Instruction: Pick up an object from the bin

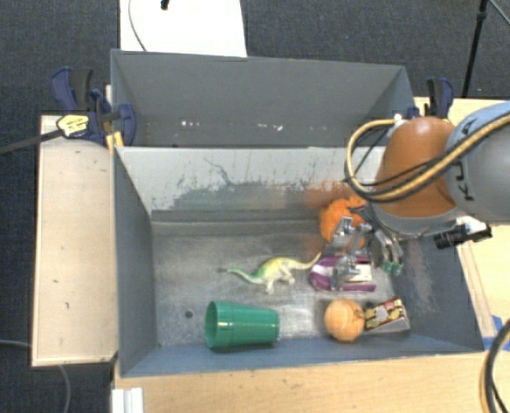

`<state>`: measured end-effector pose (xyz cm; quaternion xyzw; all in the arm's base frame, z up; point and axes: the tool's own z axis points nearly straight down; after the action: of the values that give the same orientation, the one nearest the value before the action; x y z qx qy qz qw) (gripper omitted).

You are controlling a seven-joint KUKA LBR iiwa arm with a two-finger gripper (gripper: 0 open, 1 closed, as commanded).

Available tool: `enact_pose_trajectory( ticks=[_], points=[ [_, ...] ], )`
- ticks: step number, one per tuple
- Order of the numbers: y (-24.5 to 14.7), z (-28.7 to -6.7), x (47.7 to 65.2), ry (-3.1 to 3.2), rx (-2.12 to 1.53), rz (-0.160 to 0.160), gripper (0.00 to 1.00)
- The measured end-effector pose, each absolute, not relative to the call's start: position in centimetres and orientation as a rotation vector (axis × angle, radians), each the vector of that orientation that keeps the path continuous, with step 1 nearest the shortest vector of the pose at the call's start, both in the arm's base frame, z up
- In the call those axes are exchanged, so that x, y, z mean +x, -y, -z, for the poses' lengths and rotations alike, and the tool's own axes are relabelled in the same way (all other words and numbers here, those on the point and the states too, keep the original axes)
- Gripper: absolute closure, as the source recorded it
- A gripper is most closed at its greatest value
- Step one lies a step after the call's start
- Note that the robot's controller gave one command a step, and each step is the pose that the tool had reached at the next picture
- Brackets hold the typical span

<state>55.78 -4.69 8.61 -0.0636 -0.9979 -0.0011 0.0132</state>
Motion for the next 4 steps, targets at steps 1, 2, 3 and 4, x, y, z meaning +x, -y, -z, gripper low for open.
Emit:
enact_pose_trajectory(
  ticks=[1,2,3,4],
  points=[
    [4.1,-18.7,52.9,3.135,-0.24,0.001,1.0],
    [4.1,-18.7,52.9,3.135,-0.238,0.0,0.0],
    [4.1,-18.7,52.9,3.135,-0.238,0.0,0.0],
    [5.5,-14.6,51.0,3.146,-0.212,0.0,0.0]
  ],
)
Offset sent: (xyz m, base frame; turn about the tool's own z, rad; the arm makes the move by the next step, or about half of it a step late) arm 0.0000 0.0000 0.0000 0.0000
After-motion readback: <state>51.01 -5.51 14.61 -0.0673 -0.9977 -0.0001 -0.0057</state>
